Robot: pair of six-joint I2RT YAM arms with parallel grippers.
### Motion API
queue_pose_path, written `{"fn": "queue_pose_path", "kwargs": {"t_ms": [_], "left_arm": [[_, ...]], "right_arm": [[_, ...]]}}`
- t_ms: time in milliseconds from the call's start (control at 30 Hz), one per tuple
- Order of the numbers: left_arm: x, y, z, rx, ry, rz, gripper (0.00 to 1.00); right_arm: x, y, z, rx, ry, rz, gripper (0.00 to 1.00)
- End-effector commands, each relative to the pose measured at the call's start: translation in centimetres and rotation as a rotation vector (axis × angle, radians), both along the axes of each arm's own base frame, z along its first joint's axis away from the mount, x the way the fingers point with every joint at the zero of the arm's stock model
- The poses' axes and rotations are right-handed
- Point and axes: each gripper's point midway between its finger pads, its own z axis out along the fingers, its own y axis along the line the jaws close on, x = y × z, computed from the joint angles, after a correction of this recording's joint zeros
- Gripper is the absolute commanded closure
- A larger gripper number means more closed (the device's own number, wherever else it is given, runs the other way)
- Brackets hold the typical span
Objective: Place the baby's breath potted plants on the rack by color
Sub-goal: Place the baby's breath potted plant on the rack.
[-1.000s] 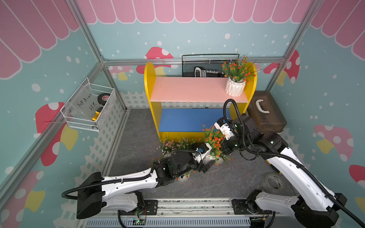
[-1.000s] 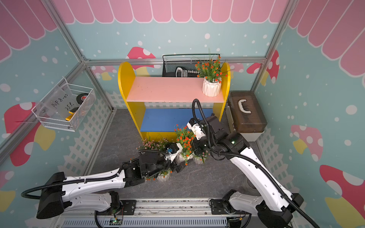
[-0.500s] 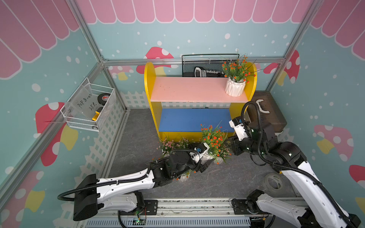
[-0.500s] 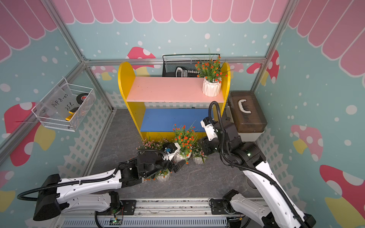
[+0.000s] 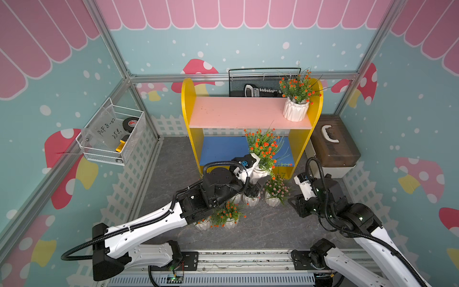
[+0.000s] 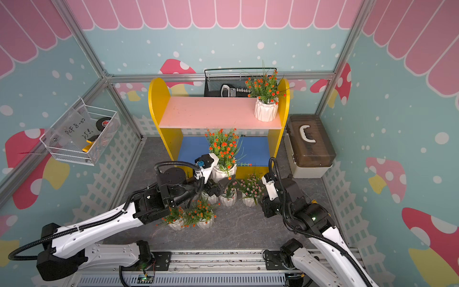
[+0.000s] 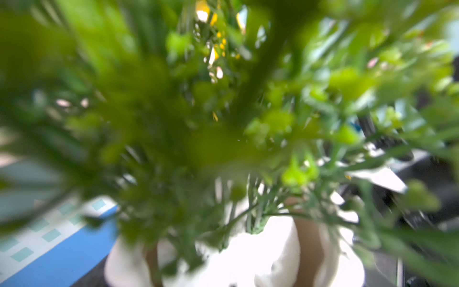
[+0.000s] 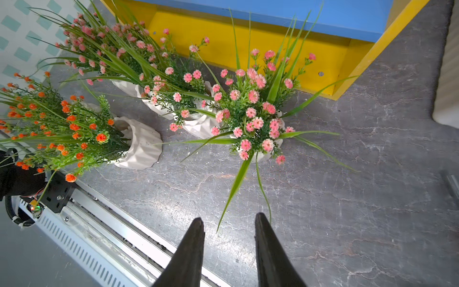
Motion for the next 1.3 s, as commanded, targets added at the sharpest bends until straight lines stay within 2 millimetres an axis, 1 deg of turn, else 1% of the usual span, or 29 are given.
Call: {"fn": "queue_pose_path", "kwargs": {"t_ms": [0, 100, 233, 467, 600, 800, 933, 1133, 1267], "left_arm": [[0.6, 0.2, 4.1, -0.047, -0.038, 0.013, 0.31], [1.0, -0.2, 6.3, -0.062, -0.059, 0.008, 0.3], [2.2, -0.5, 8.8, -0.076, -0.072, 0.023, 0.3], [4.5, -1.8, 12.0, -0.079, -0.112, 0.034, 0.29], [6.4, -2.4, 13.3, -0.101, -0.112, 0.064, 0.29], [10.0, -3.7, 13.8, -0.102, -0.091, 0.095, 0.3], [12.0, -4.1, 14.2, -0.115, -0.096, 0.125, 0.3], [14.8, -4.0, 14.3, -0.16, -0.073, 0.15, 0.3], [16.7, -3.6, 14.1, -0.197, -0.055, 0.154, 0.3]], "right_arm": [[-0.1, 0.4, 1.2, 0.045, -0.044, 0.018, 0.65], [-0.2, 0.7, 1.1, 0.054, -0.035, 0.038, 0.65], [-0.3, 0.8, 1.1, 0.058, -0.036, 0.045, 0.65], [-0.6, 0.6, 1.6, 0.07, -0.061, 0.039, 0.63], [-0.7, 0.5, 1.8, 0.077, -0.067, 0.037, 0.62], [-0.8, 0.5, 1.9, 0.078, -0.071, 0.038, 0.62], [-0.9, 0.4, 2.1, 0.084, -0.079, 0.037, 0.62], [-1.2, 0.4, 2.4, 0.1, -0.094, 0.045, 0.61], [-1.2, 0.4, 2.6, 0.102, -0.101, 0.046, 0.61]]}}
